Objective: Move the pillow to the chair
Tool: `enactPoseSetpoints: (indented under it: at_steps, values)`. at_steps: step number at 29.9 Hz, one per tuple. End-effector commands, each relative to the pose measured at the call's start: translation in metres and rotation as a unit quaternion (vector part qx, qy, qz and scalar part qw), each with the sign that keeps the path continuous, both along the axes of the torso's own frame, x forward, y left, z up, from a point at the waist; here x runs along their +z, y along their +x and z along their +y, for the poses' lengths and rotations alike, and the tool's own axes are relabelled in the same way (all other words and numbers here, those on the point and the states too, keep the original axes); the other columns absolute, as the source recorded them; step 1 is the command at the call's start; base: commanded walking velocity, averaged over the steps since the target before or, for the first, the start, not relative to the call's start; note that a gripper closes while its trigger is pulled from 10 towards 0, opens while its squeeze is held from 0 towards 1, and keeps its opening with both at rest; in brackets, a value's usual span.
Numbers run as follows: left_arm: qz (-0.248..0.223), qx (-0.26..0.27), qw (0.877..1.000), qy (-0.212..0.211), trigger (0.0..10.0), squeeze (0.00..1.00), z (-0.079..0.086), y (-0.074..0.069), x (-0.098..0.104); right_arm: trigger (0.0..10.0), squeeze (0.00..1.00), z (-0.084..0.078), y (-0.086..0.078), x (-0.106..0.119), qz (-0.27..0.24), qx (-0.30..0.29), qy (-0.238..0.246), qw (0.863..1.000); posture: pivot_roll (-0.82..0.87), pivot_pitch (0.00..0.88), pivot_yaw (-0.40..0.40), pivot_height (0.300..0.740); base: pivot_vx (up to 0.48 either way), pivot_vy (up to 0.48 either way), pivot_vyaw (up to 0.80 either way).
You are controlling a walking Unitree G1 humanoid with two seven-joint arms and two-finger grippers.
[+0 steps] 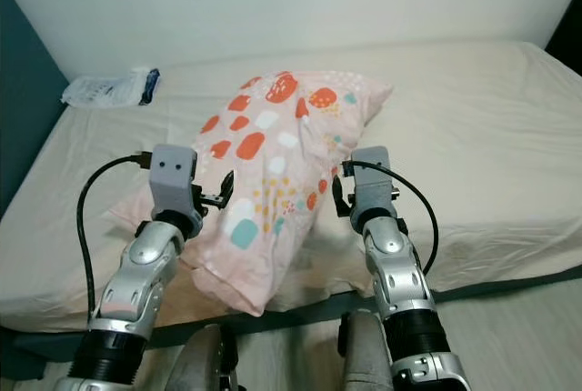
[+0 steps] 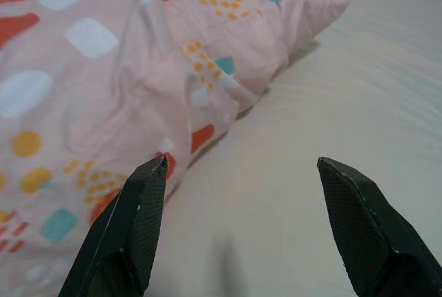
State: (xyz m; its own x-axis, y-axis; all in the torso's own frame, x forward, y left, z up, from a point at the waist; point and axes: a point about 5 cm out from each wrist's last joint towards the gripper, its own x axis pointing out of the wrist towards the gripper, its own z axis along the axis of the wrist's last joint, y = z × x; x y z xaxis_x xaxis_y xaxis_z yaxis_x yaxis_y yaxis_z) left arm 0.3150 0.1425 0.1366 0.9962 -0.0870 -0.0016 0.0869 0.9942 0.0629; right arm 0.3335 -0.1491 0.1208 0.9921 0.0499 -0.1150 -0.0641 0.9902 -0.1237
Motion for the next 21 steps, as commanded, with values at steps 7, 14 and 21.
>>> enactPoseSetpoints:
  at_steps: [7, 14, 21]
  values:
    - [0.021, 0.004, 1.000, 0.004, 10.0, 0.00, 0.0015, -0.0021, -0.0096, 10.0, 0.00, 0.0054, -0.0020, -0.0015, -0.002, 0.019, 0.014, 1.000, 0.00, 0.081, 0.010, 0.566, 0.000, 0.000, 0.00]
    - [0.023, 0.004, 1.000, 0.005, 10.0, 0.00, 0.0017, -0.0025, -0.0101, 10.0, 0.00, 0.0072, -0.0010, -0.0027, 0.003, 0.018, 0.001, 1.000, 0.01, 0.081, 0.010, 0.556, 0.000, 0.000, 0.00]
    - [0.024, 0.005, 1.000, 0.006, 10.0, 0.00, 0.0027, -0.0026, -0.0102, 10.0, 0.00, 0.0078, -0.0010, -0.0032, 0.008, 0.020, -0.001, 1.000, 0.00, 0.078, 0.011, 0.556, 0.000, 0.000, 0.00]
